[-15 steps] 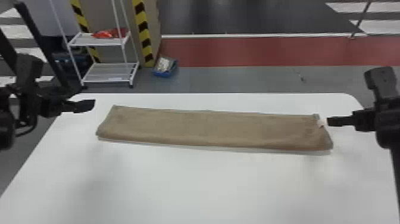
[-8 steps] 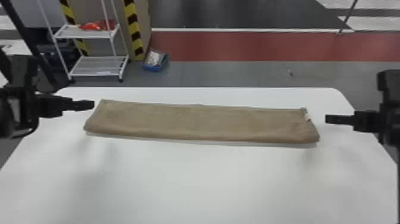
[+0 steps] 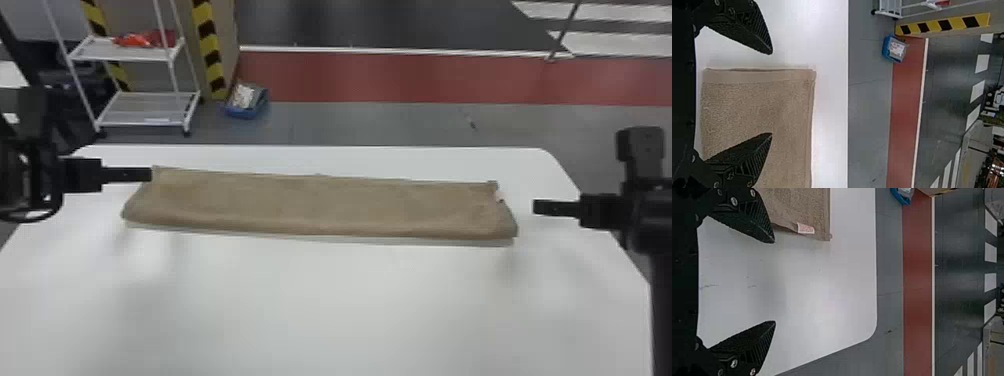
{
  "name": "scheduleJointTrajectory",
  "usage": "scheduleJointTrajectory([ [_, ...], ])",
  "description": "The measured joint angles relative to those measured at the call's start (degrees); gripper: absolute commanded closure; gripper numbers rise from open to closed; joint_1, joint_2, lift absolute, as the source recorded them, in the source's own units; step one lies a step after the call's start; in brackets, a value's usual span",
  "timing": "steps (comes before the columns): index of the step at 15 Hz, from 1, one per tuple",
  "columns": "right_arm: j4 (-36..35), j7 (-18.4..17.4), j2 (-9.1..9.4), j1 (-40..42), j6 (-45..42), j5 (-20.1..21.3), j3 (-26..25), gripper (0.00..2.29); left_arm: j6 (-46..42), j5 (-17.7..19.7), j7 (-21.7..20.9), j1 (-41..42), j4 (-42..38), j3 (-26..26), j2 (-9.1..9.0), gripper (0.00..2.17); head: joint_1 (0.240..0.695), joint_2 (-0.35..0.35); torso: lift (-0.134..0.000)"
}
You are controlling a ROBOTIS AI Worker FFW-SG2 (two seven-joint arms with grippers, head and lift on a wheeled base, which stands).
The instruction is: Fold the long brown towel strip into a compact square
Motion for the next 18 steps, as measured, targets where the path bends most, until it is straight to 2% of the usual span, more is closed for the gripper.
scheduleJointTrajectory([
  [8, -2.2, 0.4, -0.52, 1.3, 1.3, -1.2, -0.1, 0.17, -2.9, -1.9, 3.3, -3.7, 8.9, -3.2, -1.06, 0.21, 0.695, -0.046, -0.125],
  [13, -2.8, 0.5, -0.9, 1.8, 2.1, -1.6, -0.3, 0.17, -3.4, -2.6, 2.6, -3.9, 10.7, -3.3, -1.39, 0.21, 0.695, -0.051, -0.125],
  [15, -3.0, 0.5, -0.98, 1.8, 2.4, -1.7, -0.4, 0.17, -3.3, -2.7, 1.5, -3.9, 11.0, -3.4, -1.42, 0.35, 0.695, -0.053, -0.125],
  [18, -3.0, 0.5, -1.07, 1.8, 2.8, -1.7, -0.5, 0.17, -3.0, -2.7, 0.4, -3.9, 11.2, -3.6, -1.57, 0.4, 0.695, -0.063, -0.125],
])
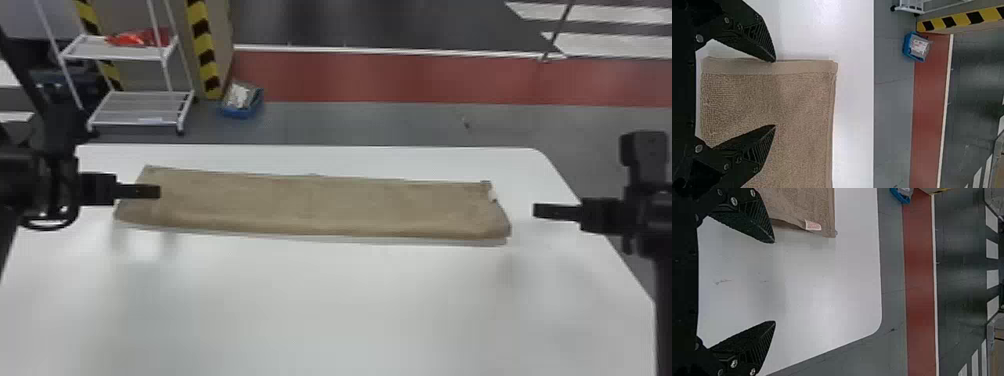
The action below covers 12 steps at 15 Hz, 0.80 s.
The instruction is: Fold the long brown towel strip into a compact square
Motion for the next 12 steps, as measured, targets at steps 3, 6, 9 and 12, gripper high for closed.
scheduleJointTrajectory([
  [3, 0.0, 0.0, -0.08, 0.0, 0.3, 0.0, -0.1, 0.17, 0.0, -0.1, -1.1, 0.3, 0.3, -0.4, -0.03, 0.73, 0.695, -0.07, -0.125],
  [6, 0.0, 0.0, -0.09, 0.1, 0.4, 0.0, -0.2, 0.17, 0.1, -1.0, -2.7, 0.4, 0.4, -0.5, -0.08, 0.73, 0.695, -0.074, -0.125],
  [9, 0.0, 0.0, -0.09, 0.2, 0.3, 0.0, -0.2, 0.17, 0.1, -1.4, -2.9, 0.4, 0.9, -0.5, -0.06, 0.46, 0.695, -0.074, -0.125],
  [12, 0.0, 0.0, -0.07, 0.2, 0.3, 0.1, -0.2, 0.17, -0.2, -0.5, -0.4, 1.1, 0.3, -0.4, 0.15, 0.13, 0.695, -0.068, -0.125],
])
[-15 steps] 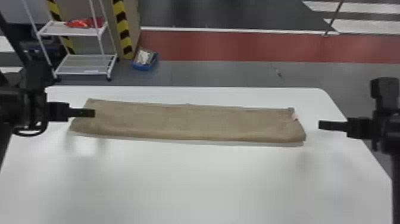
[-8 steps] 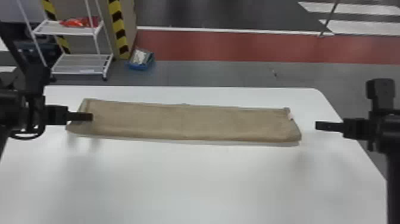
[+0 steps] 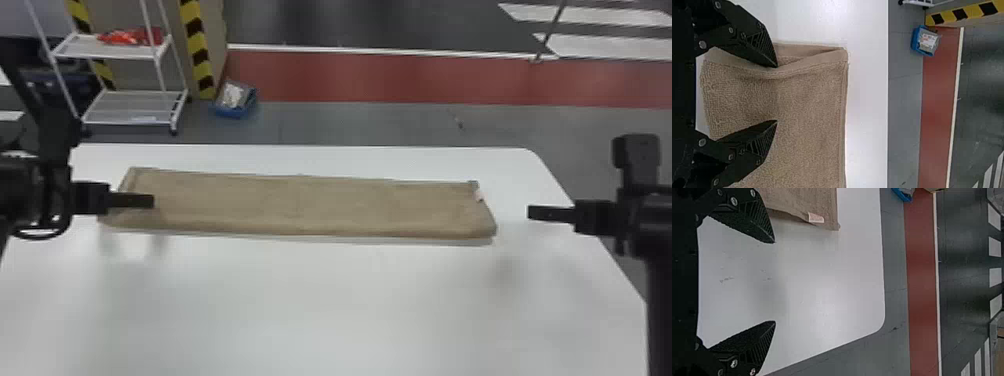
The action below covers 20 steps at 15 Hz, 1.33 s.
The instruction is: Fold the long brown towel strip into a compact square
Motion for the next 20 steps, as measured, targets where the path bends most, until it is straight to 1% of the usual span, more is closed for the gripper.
scheduleJointTrajectory([
  [6, 0.1, -0.1, 0.0, -0.3, -0.3, 0.1, -0.6, 0.17, -0.5, 1.4, 4.1, 0.6, -1.2, 0.9, 0.52, 0.12, 0.695, -0.053, -0.125],
  [8, 0.3, -0.1, 0.0, -0.3, -0.6, 0.2, -0.6, 0.17, -2.5, 1.3, 6.8, 0.6, -1.2, 0.5, 0.64, 0.15, 0.695, -0.045, -0.125],
  [9, 0.3, -0.1, 0.0, -0.3, -0.7, 0.2, -0.6, 0.17, -3.1, 1.0, 7.1, 0.6, -0.9, 0.4, 0.68, 0.21, 0.695, -0.043, -0.125],
  [10, 0.4, -0.1, 0.0, -0.3, -0.8, 0.2, -0.6, 0.17, -3.5, 0.6, 7.1, 0.6, -0.6, 0.2, 0.7, 0.21, 0.695, -0.042, -0.125],
  [13, 0.5, -0.1, -0.14, -0.4, -1.0, 0.0, -0.6, 0.17, -3.7, -1.3, 6.1, 0.1, 1.0, -0.1, 0.72, 0.3, 0.695, -0.038, -0.125],
  [16, 0.7, -0.1, -0.19, -0.5, -1.2, 0.0, -0.6, 0.17, -3.6, -2.2, 4.2, -0.3, 1.8, -0.3, 0.78, 0.92, 0.695, -0.04, -0.125],
  [19, 0.9, -0.1, -0.19, -0.6, -1.3, 0.0, -0.6, 0.17, -3.5, -2.9, 2.2, -0.5, 1.8, -0.3, 0.8, 1.68, 0.695, -0.045, -0.125],
  [20, 0.9, -0.1, -0.19, -0.6, -1.3, 0.0, -0.7, 0.17, -3.5, -3.0, 2.2, -0.5, 1.8, -0.3, 0.82, 1.69, 0.695, -0.045, -0.125],
])
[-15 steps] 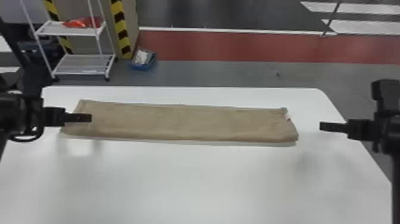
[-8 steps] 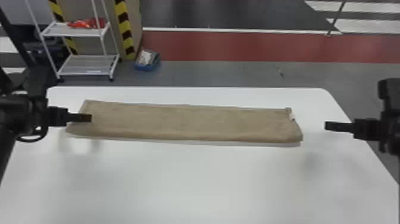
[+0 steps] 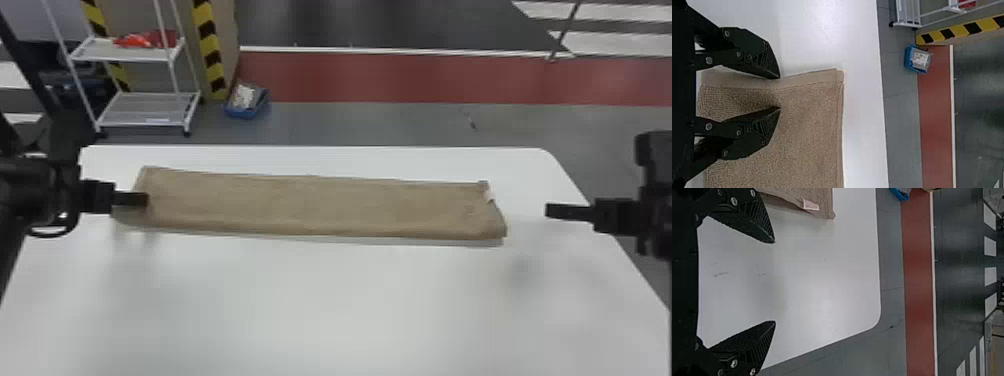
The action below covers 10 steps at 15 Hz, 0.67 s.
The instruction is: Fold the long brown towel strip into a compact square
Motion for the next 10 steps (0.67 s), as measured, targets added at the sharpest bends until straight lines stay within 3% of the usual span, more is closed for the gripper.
scheduleJointTrajectory([
  [2, 0.1, 0.0, 0.0, 0.0, -0.1, 0.0, -0.1, 0.17, 0.1, 0.0, -0.6, 0.0, 0.0, 0.0, 0.18, 2.06, 0.695, -0.045, -0.125],
  [7, 0.1, 0.0, 0.0, 0.3, -0.2, -0.1, -0.5, 0.17, 1.9, 0.3, -6.2, 1.4, -2.5, 0.7, 1.63, 2.06, 0.695, -0.051, -0.125],
  [10, 0.1, 0.0, 0.11, 0.3, -0.2, -0.1, -0.5, 0.17, 6.4, 1.2, -9.2, 4.4, -9.1, 2.7, 2.51, 2.06, 0.695, -0.048, -0.125],
])
